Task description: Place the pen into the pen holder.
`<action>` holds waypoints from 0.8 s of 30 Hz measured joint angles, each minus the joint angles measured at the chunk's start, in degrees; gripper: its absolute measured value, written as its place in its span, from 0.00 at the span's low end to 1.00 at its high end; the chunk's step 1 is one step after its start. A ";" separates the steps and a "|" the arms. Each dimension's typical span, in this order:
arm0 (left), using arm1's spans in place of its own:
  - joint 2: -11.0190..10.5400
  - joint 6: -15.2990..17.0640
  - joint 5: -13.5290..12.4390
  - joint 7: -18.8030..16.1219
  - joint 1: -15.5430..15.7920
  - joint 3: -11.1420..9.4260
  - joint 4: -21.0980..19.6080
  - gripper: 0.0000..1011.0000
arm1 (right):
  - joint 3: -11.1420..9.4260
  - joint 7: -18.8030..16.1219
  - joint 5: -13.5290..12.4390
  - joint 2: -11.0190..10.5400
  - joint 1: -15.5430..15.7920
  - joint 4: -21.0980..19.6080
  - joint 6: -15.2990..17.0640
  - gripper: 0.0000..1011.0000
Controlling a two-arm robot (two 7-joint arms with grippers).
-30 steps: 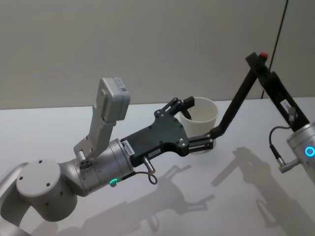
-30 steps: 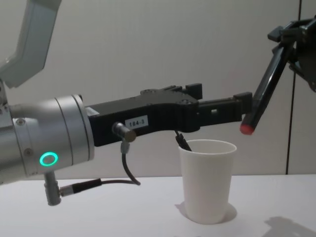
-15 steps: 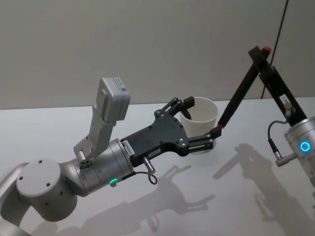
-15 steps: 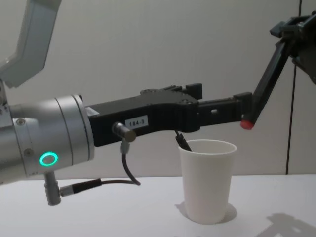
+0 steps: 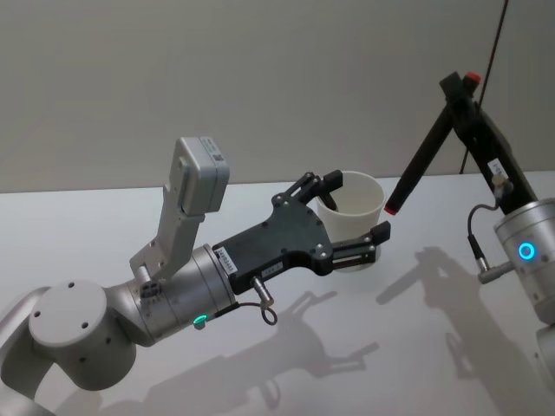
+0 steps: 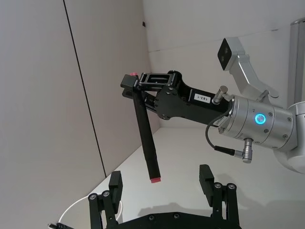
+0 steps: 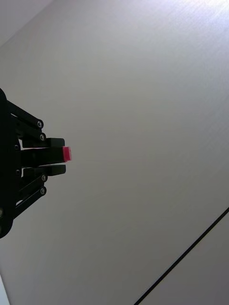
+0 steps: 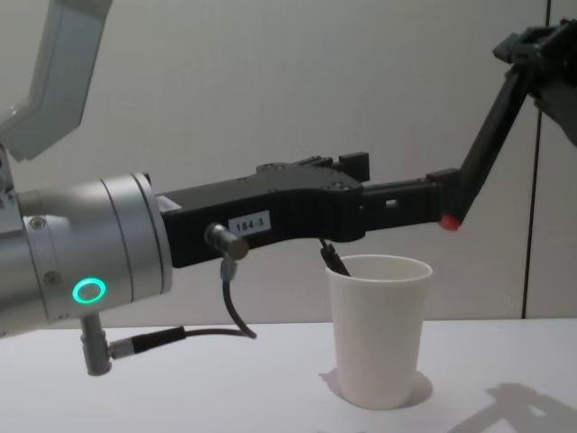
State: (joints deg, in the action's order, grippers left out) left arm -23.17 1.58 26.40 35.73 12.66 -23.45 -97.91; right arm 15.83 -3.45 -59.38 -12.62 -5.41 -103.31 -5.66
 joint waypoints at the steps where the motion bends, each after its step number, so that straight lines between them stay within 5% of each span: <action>1: 0.00 0.00 0.00 0.00 0.00 0.00 0.00 0.99 | 0.08 0.02 0.49 0.17 -0.17 0.22 -0.27 0.21; 24: 0.00 0.00 -0.01 0.00 0.00 0.00 0.00 0.99 | 1.46 1.13 8.48 3.24 -2.50 4.21 -3.56 0.21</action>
State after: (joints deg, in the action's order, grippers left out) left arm -23.17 1.58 26.40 35.73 12.66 -23.45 -97.91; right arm 17.29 -2.32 -50.90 -9.38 -7.91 -99.11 -9.23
